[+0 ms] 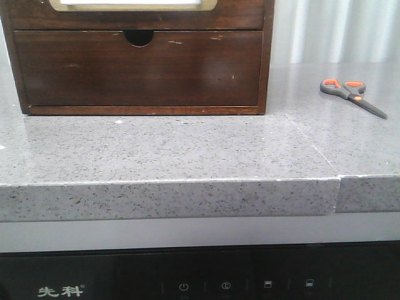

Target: Put scissors in drawer with both arms

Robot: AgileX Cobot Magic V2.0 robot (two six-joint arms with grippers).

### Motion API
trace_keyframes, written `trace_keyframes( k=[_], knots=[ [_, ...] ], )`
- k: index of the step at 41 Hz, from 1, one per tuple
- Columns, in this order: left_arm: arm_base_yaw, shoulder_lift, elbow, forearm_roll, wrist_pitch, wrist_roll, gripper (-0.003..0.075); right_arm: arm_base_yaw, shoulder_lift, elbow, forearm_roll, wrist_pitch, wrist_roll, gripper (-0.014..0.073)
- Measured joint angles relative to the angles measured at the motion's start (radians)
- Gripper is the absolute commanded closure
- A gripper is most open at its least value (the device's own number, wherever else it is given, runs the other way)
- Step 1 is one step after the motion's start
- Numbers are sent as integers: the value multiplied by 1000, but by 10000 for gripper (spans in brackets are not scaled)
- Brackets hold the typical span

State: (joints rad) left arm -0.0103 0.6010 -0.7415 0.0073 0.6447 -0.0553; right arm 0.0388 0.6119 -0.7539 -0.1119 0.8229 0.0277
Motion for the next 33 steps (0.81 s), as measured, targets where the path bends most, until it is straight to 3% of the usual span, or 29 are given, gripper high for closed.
trace_keyframes(
  k=[6, 20, 25, 33],
  knots=[
    [0, 51, 0, -90, -8, 0, 176, 0, 0, 0, -1, 0, 0, 43],
    [0, 290, 0, -551, -74, 46, 176, 0, 0, 0, -1, 0, 0, 43],
    [0, 385, 0, -807, -85, 158, 176, 0, 0, 0, -1, 0, 0, 43],
    [0, 498, 0, -1238, -85, 460, 176, 0, 0, 0, -1, 0, 0, 43]
  ],
)
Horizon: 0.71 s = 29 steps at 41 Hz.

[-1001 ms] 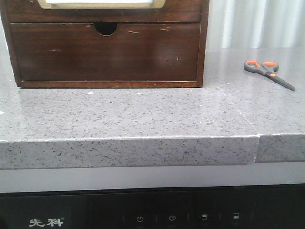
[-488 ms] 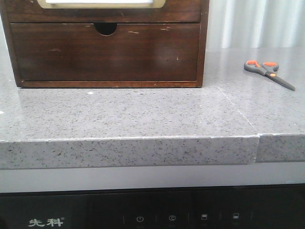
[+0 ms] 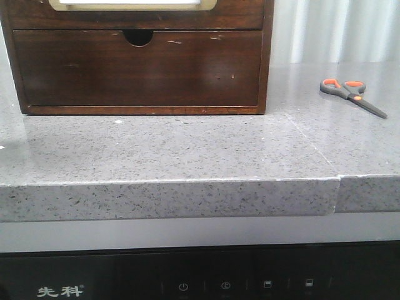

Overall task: Put scissors in drawer with both arms
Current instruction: 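Grasp the white drawer handle with the left gripper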

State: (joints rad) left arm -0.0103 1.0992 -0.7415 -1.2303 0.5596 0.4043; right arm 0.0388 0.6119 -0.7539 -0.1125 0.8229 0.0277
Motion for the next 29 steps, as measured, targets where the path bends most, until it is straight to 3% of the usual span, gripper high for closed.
trace_keyframes(
  k=[4, 14, 29],
  knots=[
    [0, 49, 0, -193, 22, 160, 176, 0, 0, 0, 0, 0, 0, 43],
    [0, 156, 0, -506, 122, 420, 176, 0, 0, 0, 0, 0, 0, 43],
    [0, 350, -116, -542, 279, 474, 176, 0, 0, 0, 0, 0, 0, 43]
  ],
)
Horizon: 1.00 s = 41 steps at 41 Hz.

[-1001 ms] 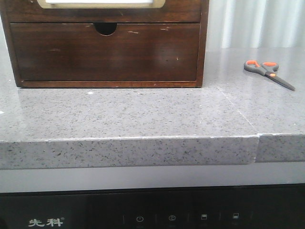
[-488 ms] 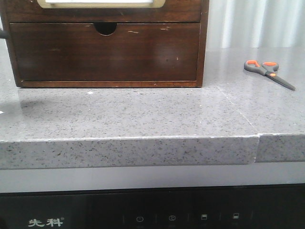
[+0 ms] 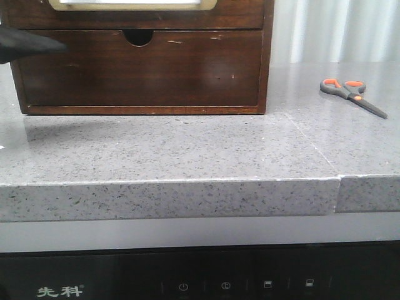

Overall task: Put scissors in drawer with both arms
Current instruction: 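Grasp the white drawer handle with the left gripper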

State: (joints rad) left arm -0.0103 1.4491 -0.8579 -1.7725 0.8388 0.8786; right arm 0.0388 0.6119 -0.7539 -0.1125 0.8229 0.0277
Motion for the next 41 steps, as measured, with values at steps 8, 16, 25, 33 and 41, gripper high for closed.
trace_keyframes(
  k=[8, 16, 25, 33, 41],
  knots=[
    [0, 68, -74, 0, 14, 2, 177, 0, 0, 0, 0, 0, 0, 43],
    [0, 108, -140, 0, 25, 2, 192, 0, 0, 0, 0, 0, 0, 43],
    [0, 127, -155, 0, 46, 2, 423, 0, 0, 0, -2, 0, 0, 43],
    [0, 127, -155, 0, 60, 0, 578, 0, 0, 0, -2, 0, 0, 43],
    [0, 133, -151, -19, 84, -40, 610, 0, 0, 0, -2, 0, 0, 43]
  ],
)
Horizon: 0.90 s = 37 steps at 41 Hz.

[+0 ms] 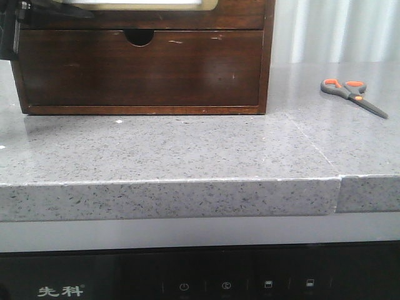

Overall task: Put scissors in drawer with both arms
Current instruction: 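Grasp the white drawer handle with the left gripper, then pull the drawer open toward the robot with the left gripper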

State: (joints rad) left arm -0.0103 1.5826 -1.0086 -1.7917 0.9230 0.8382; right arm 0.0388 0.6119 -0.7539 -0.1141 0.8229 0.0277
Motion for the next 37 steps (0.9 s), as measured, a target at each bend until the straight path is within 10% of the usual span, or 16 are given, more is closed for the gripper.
trace_keyframes(
  k=[32, 37],
  knots=[
    [0, -491, 530, -48, 55, 69, 609, 0, 0, 0, 0, 0, 0, 43],
    [0, -537, 560, -38, 55, 69, 512, 0, 0, 0, 0, 0, 0, 43]
  ],
)
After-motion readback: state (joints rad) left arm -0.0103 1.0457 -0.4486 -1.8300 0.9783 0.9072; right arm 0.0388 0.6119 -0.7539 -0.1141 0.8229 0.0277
